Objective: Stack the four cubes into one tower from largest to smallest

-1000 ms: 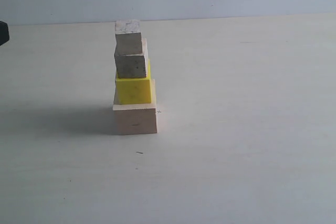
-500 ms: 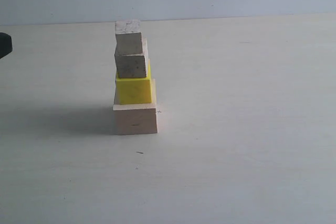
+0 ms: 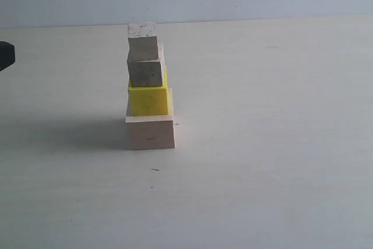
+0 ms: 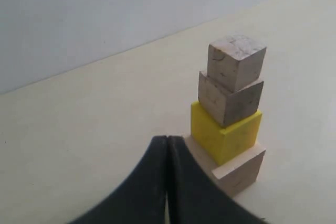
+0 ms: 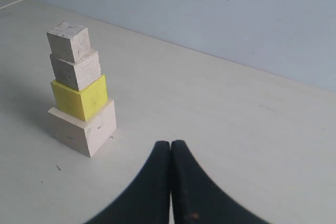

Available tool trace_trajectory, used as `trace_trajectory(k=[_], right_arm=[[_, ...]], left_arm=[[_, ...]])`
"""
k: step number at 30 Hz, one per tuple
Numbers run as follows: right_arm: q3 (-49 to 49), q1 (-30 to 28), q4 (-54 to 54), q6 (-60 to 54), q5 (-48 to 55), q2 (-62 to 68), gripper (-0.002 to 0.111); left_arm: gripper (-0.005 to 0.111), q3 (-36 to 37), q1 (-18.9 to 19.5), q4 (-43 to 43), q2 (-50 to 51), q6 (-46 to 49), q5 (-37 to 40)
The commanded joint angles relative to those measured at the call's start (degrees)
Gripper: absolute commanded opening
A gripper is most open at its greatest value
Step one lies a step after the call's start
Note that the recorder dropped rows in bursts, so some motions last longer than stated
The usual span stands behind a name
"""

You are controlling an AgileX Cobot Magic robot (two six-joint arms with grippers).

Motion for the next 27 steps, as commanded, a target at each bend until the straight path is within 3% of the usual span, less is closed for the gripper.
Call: trace_trajectory(k=[1,7,12,19,27], right_arm=[[0.3,0.0,-0.5,0.3,-0.7,-0.2,0.000],[0.3,0.0,-0.5,0.3,-0.8,-0.2,0.000],[0.3,0.0,-0.3,0.2,-0.8,-0.2,0.000],[0.3,0.0,-0.3,0.2,-1.0,-0.2,0.000],[0.3,0.0,-0.3,0.2,-1.0,-0.2,0.000]], left_arm=[[0.000,0.3,-0.4,0.0,-0.1,-0.2,0.3],[0.000,0.3,-0.2,0.0,-1.8,-0.2,0.3],[0.000,0.4,3.4,0.0,-10.0,-0.2,0.5],[0.000,0.4,13.8,0.0,-27.2,-0.2,0.5],[0.000,0.4,26.6,0.0,-40.0,-0.2,0.5]])
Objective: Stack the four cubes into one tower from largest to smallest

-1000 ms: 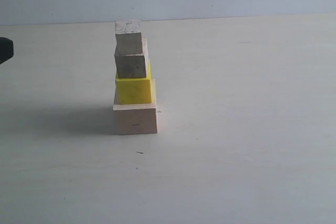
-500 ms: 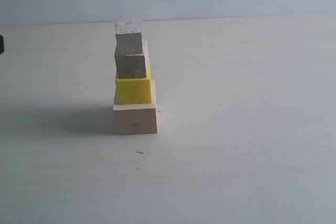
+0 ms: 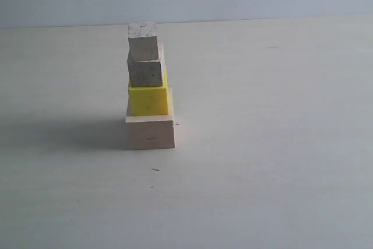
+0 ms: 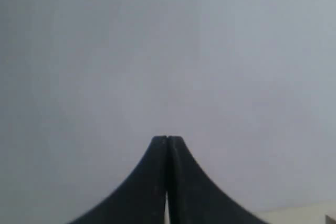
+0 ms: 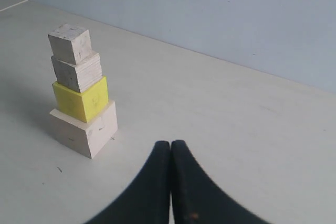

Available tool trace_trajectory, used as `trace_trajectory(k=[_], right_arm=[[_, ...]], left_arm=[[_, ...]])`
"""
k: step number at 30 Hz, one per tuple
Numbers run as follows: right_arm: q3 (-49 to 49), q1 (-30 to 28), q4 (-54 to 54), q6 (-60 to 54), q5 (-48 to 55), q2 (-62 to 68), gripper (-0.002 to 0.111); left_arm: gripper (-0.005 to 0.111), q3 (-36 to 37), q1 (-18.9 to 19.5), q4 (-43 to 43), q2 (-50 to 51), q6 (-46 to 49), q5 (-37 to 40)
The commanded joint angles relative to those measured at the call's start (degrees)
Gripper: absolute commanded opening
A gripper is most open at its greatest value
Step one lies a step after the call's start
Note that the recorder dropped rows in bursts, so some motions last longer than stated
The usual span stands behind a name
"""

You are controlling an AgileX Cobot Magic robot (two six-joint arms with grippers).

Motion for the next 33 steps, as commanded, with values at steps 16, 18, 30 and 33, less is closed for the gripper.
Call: trace_trajectory(k=[16,18,30,33], right_arm=[[0.3,0.0,-0.3,0.0,-0.8,-0.2,0.000],[0.3,0.0,-0.3,0.0,-0.8,-0.2,0.000],[0.3,0.0,-0.3,0.0,-0.8,-0.2,0.000],[0.3,0.0,-0.3,0.1,-0.8,-0.2,0.000]], left_arm=[[0.000,12.4,8.3,-10.9,-6.9,-0.7,9.3],[0.000,16.2,8.3,-12.7,-6.9,-0.7,8.2],[0.000,22.9,8.3,-14.0,-6.9,-0.7,9.0],[0.000,22.9,8.3,-13.8,-6.9,-0.5,8.9]])
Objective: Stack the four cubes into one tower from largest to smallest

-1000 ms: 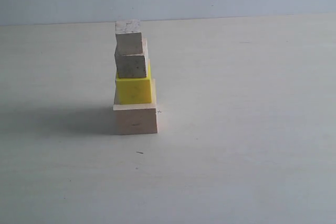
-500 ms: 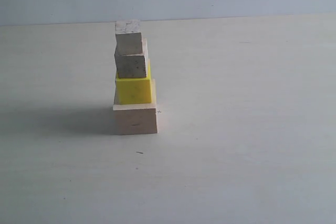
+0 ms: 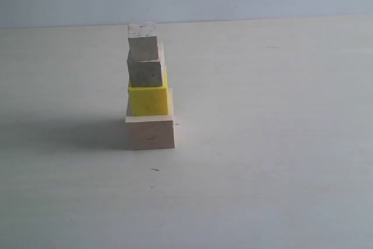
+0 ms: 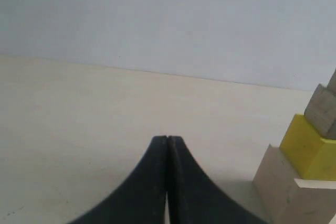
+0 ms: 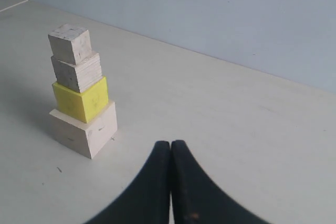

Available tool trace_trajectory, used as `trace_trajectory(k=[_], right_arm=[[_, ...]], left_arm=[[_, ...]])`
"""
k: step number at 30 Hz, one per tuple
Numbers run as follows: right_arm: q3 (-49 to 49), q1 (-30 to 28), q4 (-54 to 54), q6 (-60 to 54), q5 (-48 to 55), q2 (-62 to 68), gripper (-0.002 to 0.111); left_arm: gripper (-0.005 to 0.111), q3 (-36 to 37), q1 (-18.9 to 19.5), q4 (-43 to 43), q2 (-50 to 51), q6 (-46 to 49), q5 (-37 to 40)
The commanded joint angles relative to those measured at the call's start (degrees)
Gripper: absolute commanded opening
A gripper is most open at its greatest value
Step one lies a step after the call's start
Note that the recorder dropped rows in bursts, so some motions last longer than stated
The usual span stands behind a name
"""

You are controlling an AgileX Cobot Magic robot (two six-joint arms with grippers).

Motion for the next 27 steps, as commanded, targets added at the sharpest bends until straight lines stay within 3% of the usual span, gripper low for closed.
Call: trace_trajectory(k=[1,9,12,17,27], right_arm=[[0.3,0.0,-0.3,0.1,-0.7,-0.2,0.000],[0.3,0.0,-0.3,0.0,-0.7,-0.2,0.000],[0.3,0.0,-0.3,0.0,-0.7,-0.2,0.000],[0.3,0.0,-0.3,0.0,-0.7,-0.2,0.000],[0.3,0.0,-0.3,0.0,-0.7,-0.2,0.000]], left_arm=[[0.000,0.2,0.1,0.1,-0.2,0.2,-0.2],[0.000,3.8,0.1,7.8,-0.2,-2.5,-4.0],[0.000,5.0,0.1,13.3,-0.2,-9.2,-7.5],[0.000,5.0,0.1,25.9,-0.2,-21.0,-5.8],[0.000,5.0,0.1,28.4,-0.2,-23.4,-1.4]])
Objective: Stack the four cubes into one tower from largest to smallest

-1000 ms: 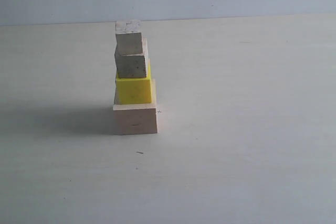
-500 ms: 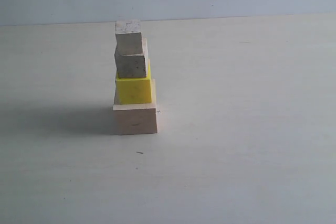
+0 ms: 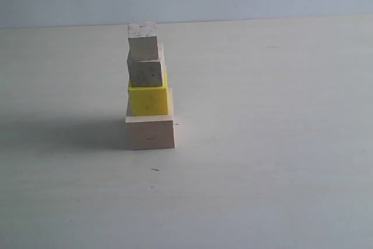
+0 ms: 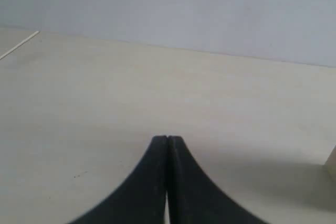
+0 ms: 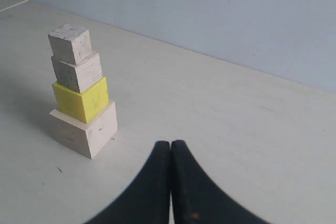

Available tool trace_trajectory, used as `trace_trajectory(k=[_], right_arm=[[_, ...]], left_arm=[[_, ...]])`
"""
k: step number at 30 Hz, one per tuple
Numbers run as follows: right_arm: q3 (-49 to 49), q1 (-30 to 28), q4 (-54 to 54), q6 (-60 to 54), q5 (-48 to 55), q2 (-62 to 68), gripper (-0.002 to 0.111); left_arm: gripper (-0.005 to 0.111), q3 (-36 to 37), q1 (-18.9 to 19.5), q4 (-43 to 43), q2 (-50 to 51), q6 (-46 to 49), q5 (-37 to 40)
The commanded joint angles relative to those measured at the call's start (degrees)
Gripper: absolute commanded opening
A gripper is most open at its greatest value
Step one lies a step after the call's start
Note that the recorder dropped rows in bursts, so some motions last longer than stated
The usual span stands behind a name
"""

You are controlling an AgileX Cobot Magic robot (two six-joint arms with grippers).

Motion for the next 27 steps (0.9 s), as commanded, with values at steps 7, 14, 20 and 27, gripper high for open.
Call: trace_trajectory(k=[7,14,20,27], right_arm=[[0.3,0.0,-0.3,0.0,-0.7,-0.2,0.000],[0.3,0.0,-0.3,0.1,-0.7,-0.2,0.000],[0.3,0.0,-0.3,0.0,-0.7,-0.2,0.000],[0.3,0.0,-0.3,0.0,-0.7,-0.2,0.000]], left_arm=[[0.000,0.1,0.1,2.2,-0.2,-1.0,1.9],[0.000,0.1,0.1,2.3,-0.2,-1.0,2.4],[0.000,0.1,0.1,1.9,-0.2,-1.6,2.5],[0.000,0.1,0.1,0.8,-0.2,-1.6,2.7]])
